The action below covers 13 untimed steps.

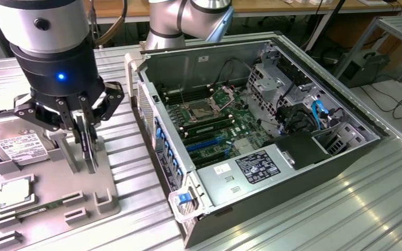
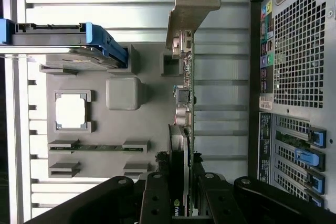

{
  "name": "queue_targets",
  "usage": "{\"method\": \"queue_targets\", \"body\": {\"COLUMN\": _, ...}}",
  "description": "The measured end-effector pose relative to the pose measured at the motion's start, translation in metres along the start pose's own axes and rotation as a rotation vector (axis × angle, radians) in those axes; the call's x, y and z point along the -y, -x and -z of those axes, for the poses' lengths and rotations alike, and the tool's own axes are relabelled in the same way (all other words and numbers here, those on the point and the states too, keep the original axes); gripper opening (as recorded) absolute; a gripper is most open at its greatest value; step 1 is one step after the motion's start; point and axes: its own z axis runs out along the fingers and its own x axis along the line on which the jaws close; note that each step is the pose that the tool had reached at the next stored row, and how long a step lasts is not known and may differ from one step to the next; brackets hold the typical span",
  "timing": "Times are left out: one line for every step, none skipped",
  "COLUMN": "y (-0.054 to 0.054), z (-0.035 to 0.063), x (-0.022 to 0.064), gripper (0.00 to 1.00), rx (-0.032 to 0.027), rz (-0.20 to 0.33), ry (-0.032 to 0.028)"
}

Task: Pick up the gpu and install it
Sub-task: 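Pick up the gpu and move the gpu toward the slot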

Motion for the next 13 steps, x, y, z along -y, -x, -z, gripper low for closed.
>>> {"method": "queue_targets", "body": {"y": 0.0, "z": 0.0019, "x": 0.0, "gripper": 0.27, "rx": 0.0, "rz": 0.0, "ry": -0.0004}}
{"method": "queue_targets", "body": {"y": 0.0, "z": 0.0044, "x": -0.0001, "gripper": 0.27, "rx": 0.0, "rz": 0.0, "ry": -0.0008}}
{"method": "queue_targets", "body": {"y": 0.0, "z": 0.0066, "x": -0.0002, "gripper": 0.27, "rx": 0.0, "rz": 0.0, "ry": -0.0013}}
{"method": "queue_targets", "body": {"y": 0.0, "z": 0.0093, "x": -0.0002, "gripper": 0.27, "rx": 0.0, "rz": 0.0, "ry": -0.0018}}
{"method": "queue_targets", "body": {"y": 0.0, "z": 0.0109, "x": -0.0003, "gripper": 0.27, "rx": 0.0, "rz": 0.0, "ry": -0.0021}}
{"method": "queue_targets", "body": {"y": 0.0, "z": 0.0133, "x": -0.0004, "gripper": 0.27, "rx": 0.0, "rz": 0.0, "ry": -0.0026}}
{"method": "queue_targets", "body": {"y": 0.0, "z": 0.015, "x": -0.0004, "gripper": 0.27, "rx": -0.0001, "rz": 0.0, "ry": -0.0031}}
{"method": "queue_targets", "body": {"y": 0.0, "z": 0.0165, "x": -0.0005, "gripper": 0.27, "rx": 0.0, "rz": 0.0, "ry": -0.0034}}
{"method": "queue_targets", "body": {"y": 0.0, "z": 0.0178, "x": -0.0005, "gripper": 0.27, "rx": -0.0001, "rz": 0.0, "ry": -0.0036}}
{"method": "queue_targets", "body": {"y": 0.0, "z": 0.019, "x": -0.0005, "gripper": 0.27, "rx": 0.0, "rz": 0.0, "ry": -0.0037}}
{"method": "queue_targets", "body": {"y": 0.0, "z": 0.0201, "x": -0.0006, "gripper": 0.27, "rx": 0.0, "rz": 0.0, "ry": -0.0038}}
{"method": "queue_targets", "body": {"y": 0.0, "z": 0.0213, "x": -0.0006, "gripper": 0.27, "rx": 0.0, "rz": 0.0, "ry": -0.0041}}
{"method": "queue_targets", "body": {"y": 0.0, "z": 0.0227, "x": -0.0006, "gripper": 0.27, "rx": 0.0, "rz": 0.0, "ry": -0.0043}}
